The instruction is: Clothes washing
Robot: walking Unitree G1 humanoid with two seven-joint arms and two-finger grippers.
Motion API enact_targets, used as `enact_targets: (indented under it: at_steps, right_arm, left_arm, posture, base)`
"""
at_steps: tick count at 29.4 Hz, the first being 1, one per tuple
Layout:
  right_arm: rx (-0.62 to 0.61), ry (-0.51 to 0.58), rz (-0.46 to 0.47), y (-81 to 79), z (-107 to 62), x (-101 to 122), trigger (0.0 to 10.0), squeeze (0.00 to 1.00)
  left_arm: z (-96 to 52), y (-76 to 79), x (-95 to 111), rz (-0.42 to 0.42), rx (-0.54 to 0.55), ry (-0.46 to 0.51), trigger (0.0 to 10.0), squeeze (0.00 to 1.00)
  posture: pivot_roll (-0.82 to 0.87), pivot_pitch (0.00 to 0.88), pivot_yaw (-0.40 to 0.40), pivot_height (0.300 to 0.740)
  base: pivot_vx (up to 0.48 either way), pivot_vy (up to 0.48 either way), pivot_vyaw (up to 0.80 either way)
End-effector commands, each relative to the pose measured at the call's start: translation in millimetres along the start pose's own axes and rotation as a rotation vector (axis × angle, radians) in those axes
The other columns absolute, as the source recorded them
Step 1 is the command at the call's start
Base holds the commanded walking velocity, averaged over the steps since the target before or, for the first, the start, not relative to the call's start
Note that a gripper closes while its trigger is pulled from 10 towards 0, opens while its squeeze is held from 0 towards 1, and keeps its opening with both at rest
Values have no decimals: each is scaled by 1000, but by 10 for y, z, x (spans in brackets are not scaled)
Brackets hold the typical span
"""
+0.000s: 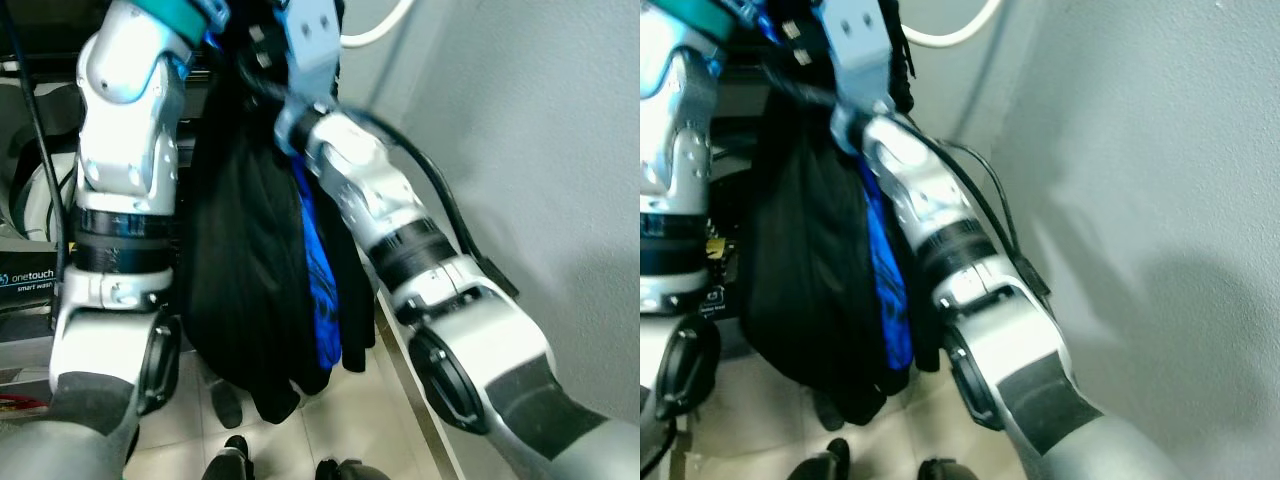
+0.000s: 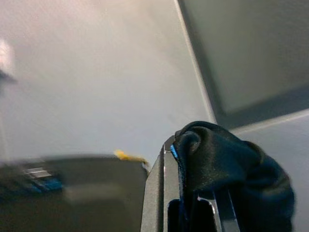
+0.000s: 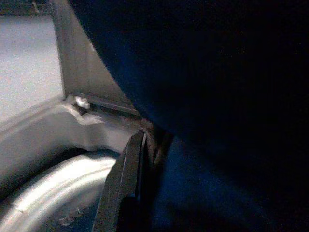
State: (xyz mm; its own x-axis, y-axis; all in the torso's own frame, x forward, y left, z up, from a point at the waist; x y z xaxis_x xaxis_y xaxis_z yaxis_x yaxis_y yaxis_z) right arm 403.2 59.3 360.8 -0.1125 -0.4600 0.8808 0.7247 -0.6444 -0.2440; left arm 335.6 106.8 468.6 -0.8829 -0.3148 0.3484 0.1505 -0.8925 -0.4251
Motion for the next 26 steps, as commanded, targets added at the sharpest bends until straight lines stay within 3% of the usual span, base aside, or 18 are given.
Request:
enact_targets:
  at_steps: [1, 4, 5, 6, 8, 9, 10, 13, 16, 17, 21, 22, 26]
  right_arm:
    - [-6, 168, 75, -70, 64, 391, 10000, 0]
    - [-26, 192, 104, -75, 91, 424, 10000, 0]
    - [42, 98, 25, -192, 101, 180, 10000, 0]
    - [42, 98, 25, -192, 101, 180, 10000, 0]
    - [147, -38, -85, -298, 48, -166, 10000, 0]
    - [147, -38, -85, -298, 48, -166, 10000, 0]
    - [186, -91, -130, -315, 7, -312, 10000, 0]
    - [220, -214, -261, -198, -154, -669, 10000, 0]
    - [229, -239, -298, -160, -202, -743, 10000, 0]
    - [234, -281, -327, -94, -271, -851, 10000, 0]
    - [234, -301, -329, -63, -298, -898, 10000, 0]
    - [237, -308, -327, -52, -310, -914, 10000, 1000]
    - [267, -303, -293, -45, -316, -869, 10000, 1000]
  left_arm:
    - [-73, -45, -151, 55, 32, -67, 10000, 0]
    - [-102, -94, -204, 74, 49, -102, 10000, 0]
    - [-175, -68, -366, 57, 46, -209, 10000, 0]
    - [-175, -68, -366, 57, 46, -209, 10000, 0]
    - [-266, -67, -535, 25, 59, -329, 10000, 0]
    - [-266, -67, -535, 25, 59, -329, 10000, 0]
    - [-307, -86, -600, 12, 72, -381, 10000, 0]
    - [-478, -195, -860, 26, 101, -573, 10000, 0]
    - [-529, -239, -911, 26, 110, -608, 10000, 0]
    - [-622, -301, -993, 20, 113, -660, 10000, 510]
    - [-673, -326, -1037, 19, 111, -687, 10000, 510]
    - [-717, -330, -1078, 9, 109, -715, 10000, 1000]
    - [-831, -309, -1152, -40, 106, -790, 10000, 1000]
  posture:
    - [90, 92, -71, 740]
    - [92, 94, -71, 740]
    - [93, 100, -67, 740]
    - [93, 100, -67, 740]
    - [91, 104, -65, 740]
    - [91, 104, -65, 740]
    - [88, 107, -66, 740]
    - [90, 114, -60, 740]
    - [91, 114, -58, 740]
    - [93, 117, -57, 740]
    - [94, 118, -56, 740]
    - [94, 118, -56, 740]
    - [95, 120, -53, 740]
  base:
    - [0, 0, 0]
    - [0, 0, 0]
    - [0, 0, 0]
    - [0, 0, 0]
    - [0, 0, 0]
    - [0, 0, 0]
    - [0, 0, 0]
    - [0, 0, 0]
    - [0, 0, 0]
    - [0, 0, 0]
    - [0, 0, 0]
    - [0, 0, 0]
    - [0, 0, 0]
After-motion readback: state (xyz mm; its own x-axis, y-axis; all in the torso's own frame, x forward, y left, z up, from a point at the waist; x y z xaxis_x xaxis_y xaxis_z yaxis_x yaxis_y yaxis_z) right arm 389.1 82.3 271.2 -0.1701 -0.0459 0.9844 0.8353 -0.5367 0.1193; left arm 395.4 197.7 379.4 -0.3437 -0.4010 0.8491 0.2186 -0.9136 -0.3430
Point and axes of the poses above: a point about 5 cm out from each wrist's last joint towards the gripper, its own z axis pointing out of the wrist towards the gripper, its own x axis along the axis of the wrist's last joint, y = z × x, the point moved 4 cm from there along z, pointing out of the wrist towards the gripper, and after that the axes turned 15 degrees about z, right-handed, at the moved point
